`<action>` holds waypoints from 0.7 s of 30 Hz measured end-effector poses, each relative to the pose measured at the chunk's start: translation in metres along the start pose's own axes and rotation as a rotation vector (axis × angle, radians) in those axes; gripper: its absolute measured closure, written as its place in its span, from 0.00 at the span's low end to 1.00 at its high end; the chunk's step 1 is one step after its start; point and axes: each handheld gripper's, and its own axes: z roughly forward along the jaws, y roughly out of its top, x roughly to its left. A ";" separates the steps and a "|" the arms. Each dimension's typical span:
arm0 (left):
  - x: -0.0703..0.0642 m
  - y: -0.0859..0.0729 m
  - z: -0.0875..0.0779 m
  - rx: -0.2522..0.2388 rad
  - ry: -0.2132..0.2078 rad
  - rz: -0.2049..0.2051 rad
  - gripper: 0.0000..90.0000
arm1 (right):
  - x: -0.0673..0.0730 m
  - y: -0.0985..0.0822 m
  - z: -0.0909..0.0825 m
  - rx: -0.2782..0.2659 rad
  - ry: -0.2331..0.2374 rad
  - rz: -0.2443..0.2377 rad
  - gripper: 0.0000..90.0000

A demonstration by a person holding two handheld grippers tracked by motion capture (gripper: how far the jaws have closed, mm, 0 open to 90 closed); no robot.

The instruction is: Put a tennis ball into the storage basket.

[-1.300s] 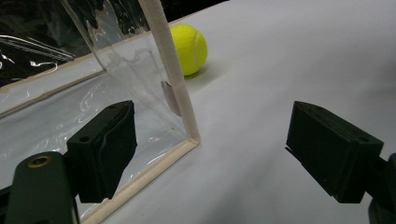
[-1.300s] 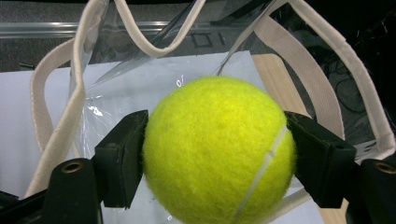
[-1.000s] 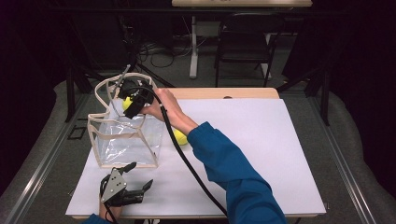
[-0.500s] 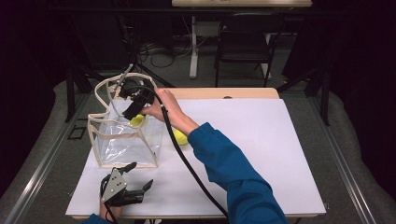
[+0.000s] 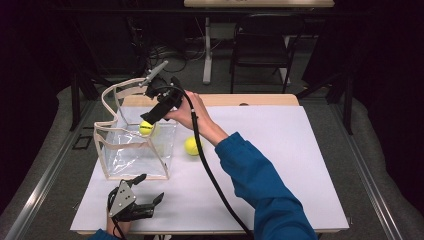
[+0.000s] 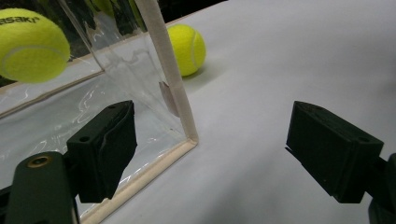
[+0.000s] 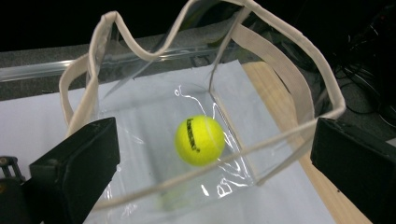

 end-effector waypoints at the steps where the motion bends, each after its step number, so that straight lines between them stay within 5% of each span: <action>1: 0.000 0.000 0.000 -0.001 0.001 -0.001 0.18 | -0.001 -0.003 -0.002 0.002 -0.003 0.002 0.00; 13: 0.000 0.000 0.001 0.008 0.006 0.001 0.18 | -0.016 -0.036 -0.036 -0.037 -0.020 0.038 0.00; 14: 0.000 0.000 0.001 0.008 0.006 0.001 0.18 | -0.023 -0.057 -0.047 -0.026 -0.038 0.063 0.00; 21: -0.001 0.000 0.001 0.008 0.003 0.004 0.18 | -0.024 -0.065 -0.049 -0.019 -0.046 0.065 0.00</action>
